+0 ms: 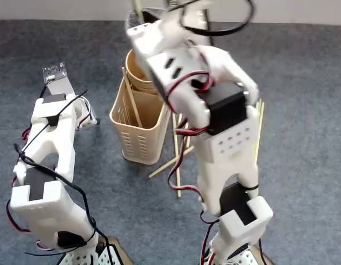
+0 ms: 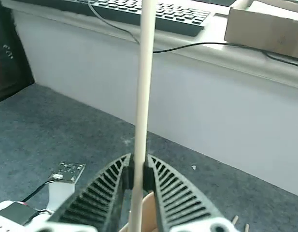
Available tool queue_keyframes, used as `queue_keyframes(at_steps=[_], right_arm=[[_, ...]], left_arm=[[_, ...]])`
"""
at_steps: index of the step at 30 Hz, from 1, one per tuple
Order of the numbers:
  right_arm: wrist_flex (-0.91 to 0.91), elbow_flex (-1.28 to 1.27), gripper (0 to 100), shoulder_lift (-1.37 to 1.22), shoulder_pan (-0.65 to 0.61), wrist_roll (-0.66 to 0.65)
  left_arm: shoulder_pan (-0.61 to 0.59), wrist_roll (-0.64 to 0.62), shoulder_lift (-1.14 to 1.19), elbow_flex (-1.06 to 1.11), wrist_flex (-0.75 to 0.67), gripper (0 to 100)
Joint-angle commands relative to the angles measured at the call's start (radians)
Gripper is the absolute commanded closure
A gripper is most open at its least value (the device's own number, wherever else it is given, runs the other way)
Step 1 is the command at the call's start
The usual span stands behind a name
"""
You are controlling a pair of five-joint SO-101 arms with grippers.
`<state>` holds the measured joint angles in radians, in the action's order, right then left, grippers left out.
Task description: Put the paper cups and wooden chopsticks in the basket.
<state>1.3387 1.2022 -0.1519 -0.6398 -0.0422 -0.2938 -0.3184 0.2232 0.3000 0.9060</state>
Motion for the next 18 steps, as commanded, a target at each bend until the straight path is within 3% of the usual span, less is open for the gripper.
queue_keyframes(at_steps=[1,6,10,15,18], right_arm=[[0.143,0.101,99.5,0.091,-0.056,-0.026],[0.433,0.122,99.5,0.254,-0.028,-0.037],[0.429,-0.087,99.5,0.427,0.079,-0.054],[0.415,-0.519,99.5,0.73,0.061,-0.058],[0.249,-0.814,99.5,0.881,0.019,-0.058]], left_arm=[[0.015,0.009,-0.005,-0.008,-0.009,78],[0.022,0.009,-0.005,0.001,-0.052,78],[0.022,0.041,-0.004,0.002,-0.054,78],[0.022,0.069,-0.004,0.027,-0.08,78],[0.022,0.069,-0.004,0.03,-0.083,78]])
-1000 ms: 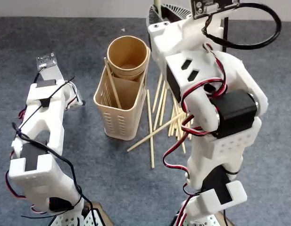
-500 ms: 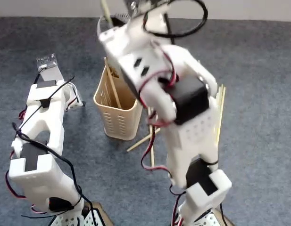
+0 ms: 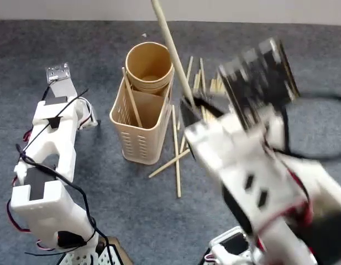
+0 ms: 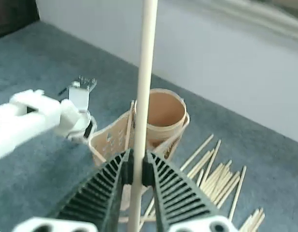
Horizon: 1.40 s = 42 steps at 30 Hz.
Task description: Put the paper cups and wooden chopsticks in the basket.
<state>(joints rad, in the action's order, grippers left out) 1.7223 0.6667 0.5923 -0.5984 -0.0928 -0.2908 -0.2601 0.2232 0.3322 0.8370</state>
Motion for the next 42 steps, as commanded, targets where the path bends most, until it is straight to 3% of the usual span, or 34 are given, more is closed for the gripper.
queue_keyframes(at_steps=[1,6,15,21,27,33,39,42], right_arm=[[-0.245,-0.387,99.5,0.179,-0.016,-0.006],[-0.78,-0.806,99.5,0.214,0.019,-0.009],[-1.305,-0.862,99.5,-0.022,0.005,-0.026],[-1.374,-0.868,99.5,-0.076,-0.061,-0.011],[-1.48,-0.96,99.5,-0.168,-0.065,0.129],[-1.492,-1.03,98.8,-0.15,-0.051,0.135],[-1.491,-1.119,79.8,-0.051,-0.047,0.135],[-1.489,-1.145,77.4,0.015,-0.045,0.135]], left_arm=[[0.019,0.011,-0.004,-0.002,-0.012,78],[0.019,0.012,-0.004,0.008,-0.015,78],[0.019,0.012,-0.007,0.008,-0.015,78],[0.019,0.012,-0.007,0.007,-0.017,78],[0.019,0.012,-0.005,0.004,-0.017,78],[0.019,0.012,-0.005,0.002,-0.017,78],[0.019,0.014,-0.005,0.002,-0.017,78],[0.019,0.014,-0.005,0.002,-0.017,78]])
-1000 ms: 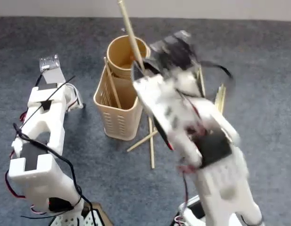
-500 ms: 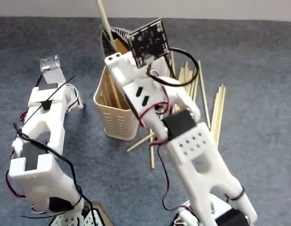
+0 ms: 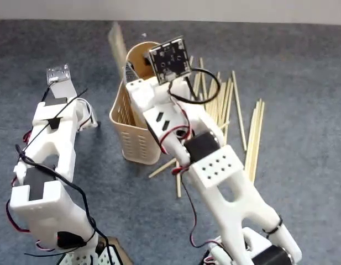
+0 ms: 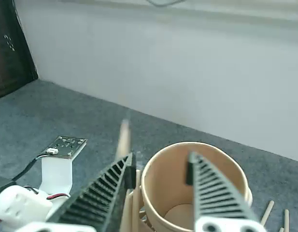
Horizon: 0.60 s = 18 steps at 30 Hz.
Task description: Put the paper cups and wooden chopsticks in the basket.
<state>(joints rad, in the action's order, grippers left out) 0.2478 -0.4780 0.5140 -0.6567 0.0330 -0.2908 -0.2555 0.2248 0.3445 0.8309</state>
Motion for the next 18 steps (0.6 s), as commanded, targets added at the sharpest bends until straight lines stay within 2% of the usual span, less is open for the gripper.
queue_keyframes(at_steps=[1,4,7,10,12,15,18], right_arm=[[-0.013,-0.004,77.4,0.117,0.016,0.009],[0.099,0.005,77.4,0.202,0.018,-0.078],[0.398,0.114,77.4,0.291,0.038,-0.141],[0.74,0.243,77.4,0.306,0.18,-0.15],[0.888,0.289,77.4,0.305,0.314,-0.222],[0.977,0.213,77.4,0.262,0.506,-0.292],[0.934,0.079,77.4,0.159,0.611,-0.321]], left_arm=[[0.019,0.009,-0.007,-0.01,-0.011,78],[0.019,0.009,-0.007,-0.012,-0.011,78],[0.019,0.009,-0.007,-0.012,-0.011,78],[0.019,0.009,-0.007,-0.01,-0.011,78],[0.019,0.009,-0.007,-0.01,-0.011,78],[0.021,0.009,-0.007,-0.008,-0.011,78],[0.025,0.009,-0.007,-0.007,-0.011,78]])
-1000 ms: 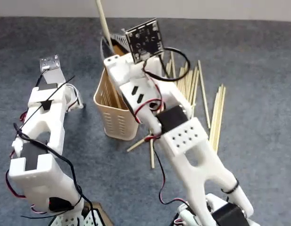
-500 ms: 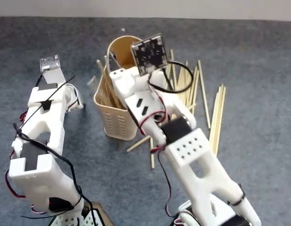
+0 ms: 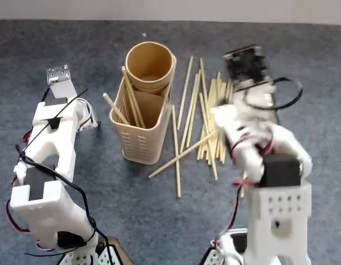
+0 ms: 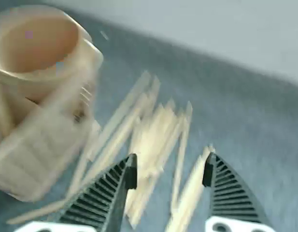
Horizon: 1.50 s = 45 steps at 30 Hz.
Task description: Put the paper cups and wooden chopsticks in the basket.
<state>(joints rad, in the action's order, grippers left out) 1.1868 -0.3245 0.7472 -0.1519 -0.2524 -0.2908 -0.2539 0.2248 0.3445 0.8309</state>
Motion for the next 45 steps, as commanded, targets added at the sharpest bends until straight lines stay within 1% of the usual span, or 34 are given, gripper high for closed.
queue_keyframes(at_steps=[1,4,7,9,13,17,23,25,29,30,31,38,41,45], right_arm=[[-0.041,-0.12,77.4,-0.117,0.124,-0.043],[-0.182,-0.223,77.4,-0.254,0.143,-0.038],[-0.275,-0.255,77.4,-0.4,0.143,-0.038],[-0.309,-0.255,77.4,-0.486,0.147,-0.037],[-0.383,-0.254,77.4,-0.607,0.191,-0.037],[-0.435,-0.254,77.4,-0.687,0.226,-0.037],[-0.495,-0.255,77.6,-0.78,0.236,-0.04],[-0.496,-0.255,80.6,-0.814,0.237,-0.043],[-0.504,-0.243,98.1,-0.846,0.237,-0.043],[-0.504,-0.236,99.8,-0.848,0.237,-0.043],[-0.504,-0.231,98.6,-0.848,0.237,-0.043],[-0.499,-0.148,99.4,-0.84,0.234,-0.034],[-0.475,-0.041,99.4,-0.817,0.231,0.055],[-0.341,0.159,99.4,-0.702,0.174,0.123]], left_arm=[[0.027,0.008,-0.007,-0.004,-0.011,78],[0.027,0.008,-0.007,0.001,-0.008,78],[0.024,0.008,-0.007,0.002,-0.006,78],[0.024,0.008,-0.007,0.002,-0.006,78],[0.024,0.008,-0.007,0.007,-0.009,78],[0.028,0.008,-0.008,0.001,-0.009,78],[0.03,0.008,-0.008,0.001,-0.009,78],[0.03,0.008,-0.008,0.001,-0.009,78],[0.03,0.008,-0.008,0.001,-0.009,78],[0.03,0.008,-0.008,0.001,-0.009,78],[0.03,0.008,-0.008,0.001,-0.009,78],[0.028,0.008,-0.008,0.001,-0.008,78],[0.028,0.008,-0.008,0.001,-0.009,78],[0.028,0.008,-0.008,0.001,-0.009,78]])
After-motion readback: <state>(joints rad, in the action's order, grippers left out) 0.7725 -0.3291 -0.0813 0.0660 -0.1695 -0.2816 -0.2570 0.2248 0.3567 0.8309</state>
